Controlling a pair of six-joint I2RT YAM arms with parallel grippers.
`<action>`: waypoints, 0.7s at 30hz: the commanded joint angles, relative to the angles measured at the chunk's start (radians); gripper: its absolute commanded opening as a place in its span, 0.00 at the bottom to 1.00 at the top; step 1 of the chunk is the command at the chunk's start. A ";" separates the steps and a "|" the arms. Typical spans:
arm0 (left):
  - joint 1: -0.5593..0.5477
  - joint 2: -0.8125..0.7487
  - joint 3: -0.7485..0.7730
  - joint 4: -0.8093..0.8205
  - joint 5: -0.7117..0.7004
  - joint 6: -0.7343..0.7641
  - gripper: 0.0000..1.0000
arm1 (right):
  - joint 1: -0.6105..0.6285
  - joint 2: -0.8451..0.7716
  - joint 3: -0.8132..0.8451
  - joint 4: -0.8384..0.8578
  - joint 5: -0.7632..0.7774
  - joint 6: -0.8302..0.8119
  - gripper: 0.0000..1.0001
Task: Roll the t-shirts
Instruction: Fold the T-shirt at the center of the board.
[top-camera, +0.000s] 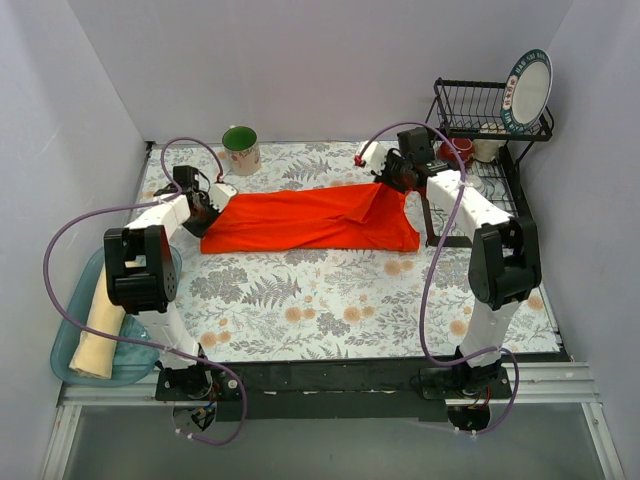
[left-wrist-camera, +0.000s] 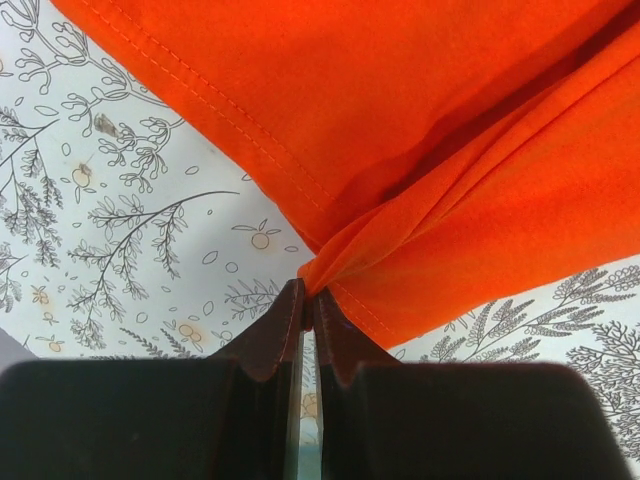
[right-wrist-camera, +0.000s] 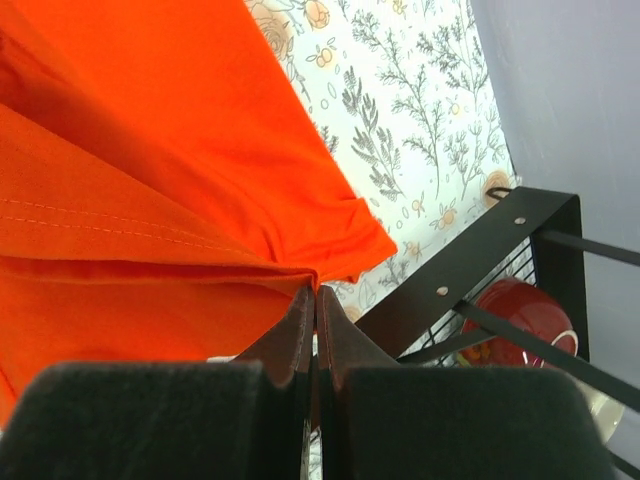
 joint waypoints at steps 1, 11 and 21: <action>-0.007 0.002 0.050 0.031 -0.019 -0.029 0.00 | -0.006 0.039 0.080 0.029 -0.015 -0.026 0.01; -0.012 0.022 0.060 0.071 -0.050 -0.058 0.00 | -0.006 0.093 0.107 0.042 -0.005 -0.029 0.01; -0.013 0.045 0.075 0.084 -0.061 -0.076 0.00 | -0.006 0.154 0.153 0.068 0.016 -0.007 0.01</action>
